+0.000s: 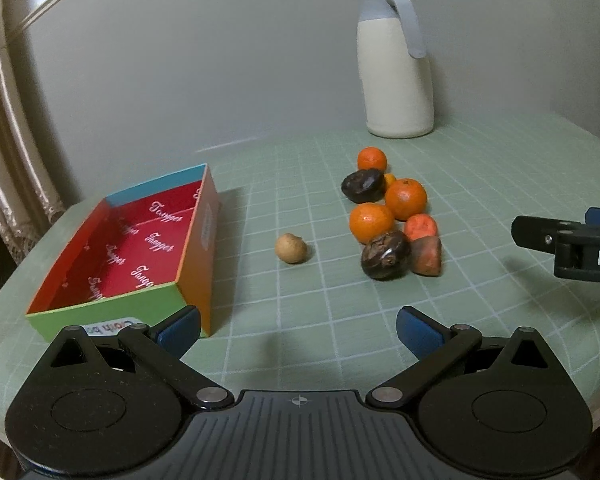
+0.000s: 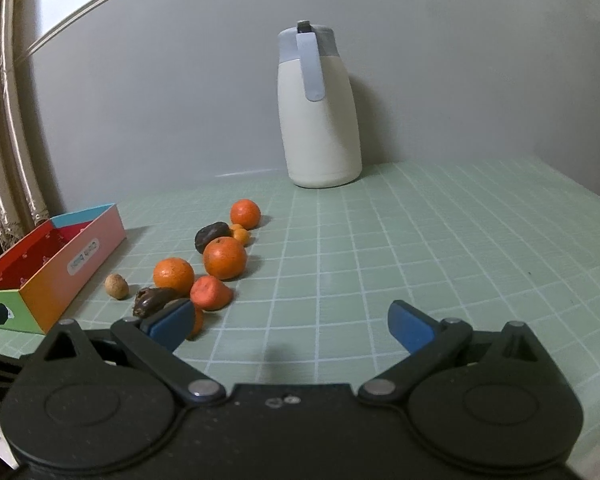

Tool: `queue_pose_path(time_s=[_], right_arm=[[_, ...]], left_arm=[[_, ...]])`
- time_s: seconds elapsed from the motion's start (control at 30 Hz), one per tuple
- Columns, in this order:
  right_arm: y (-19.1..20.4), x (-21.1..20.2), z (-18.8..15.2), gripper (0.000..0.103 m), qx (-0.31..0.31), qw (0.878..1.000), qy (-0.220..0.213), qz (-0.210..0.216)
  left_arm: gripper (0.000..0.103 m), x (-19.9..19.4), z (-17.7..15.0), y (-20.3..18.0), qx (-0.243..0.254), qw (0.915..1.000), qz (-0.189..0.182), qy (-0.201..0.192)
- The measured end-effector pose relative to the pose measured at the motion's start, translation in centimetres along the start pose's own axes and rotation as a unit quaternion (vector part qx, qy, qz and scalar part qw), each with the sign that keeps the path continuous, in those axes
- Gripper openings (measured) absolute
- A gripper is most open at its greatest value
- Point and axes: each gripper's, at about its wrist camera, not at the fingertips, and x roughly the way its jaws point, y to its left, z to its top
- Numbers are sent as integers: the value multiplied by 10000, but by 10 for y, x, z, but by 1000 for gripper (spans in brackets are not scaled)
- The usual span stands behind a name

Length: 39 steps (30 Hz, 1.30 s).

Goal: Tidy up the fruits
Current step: 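Move both tools toward the fruit pile beside the box, then grasp the dark brown round fruit with the left gripper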

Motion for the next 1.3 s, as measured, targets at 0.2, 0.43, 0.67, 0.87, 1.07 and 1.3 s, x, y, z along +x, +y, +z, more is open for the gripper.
queue_pose_path(time_s=[0.2,0.43,0.67,0.87,1.07,1.3], right_arm=[[-5,0,0,103,81,10000,15,-27],[-7,0,1,103,139,9999,25,-41],[-11,1,2,103,189,9998,29,-49],[-16,-2,2,103,280,9996,6,-80],[-20,-3,3,103,359,9993,-20,-106],[-26,-6,6,103,485,9988,-90,-63]], left_arm=[[103,6,3,-2,28,10000,-29,58],[103,9,5,-4,80,9999,-32,86],[103,14,10,-10,205,9997,-67,82],[103,19,14,-18,287,9995,-123,49],[103,27,18,-18,264,9996,5,-17],[102,36,19,-18,120,9998,-99,-89]])
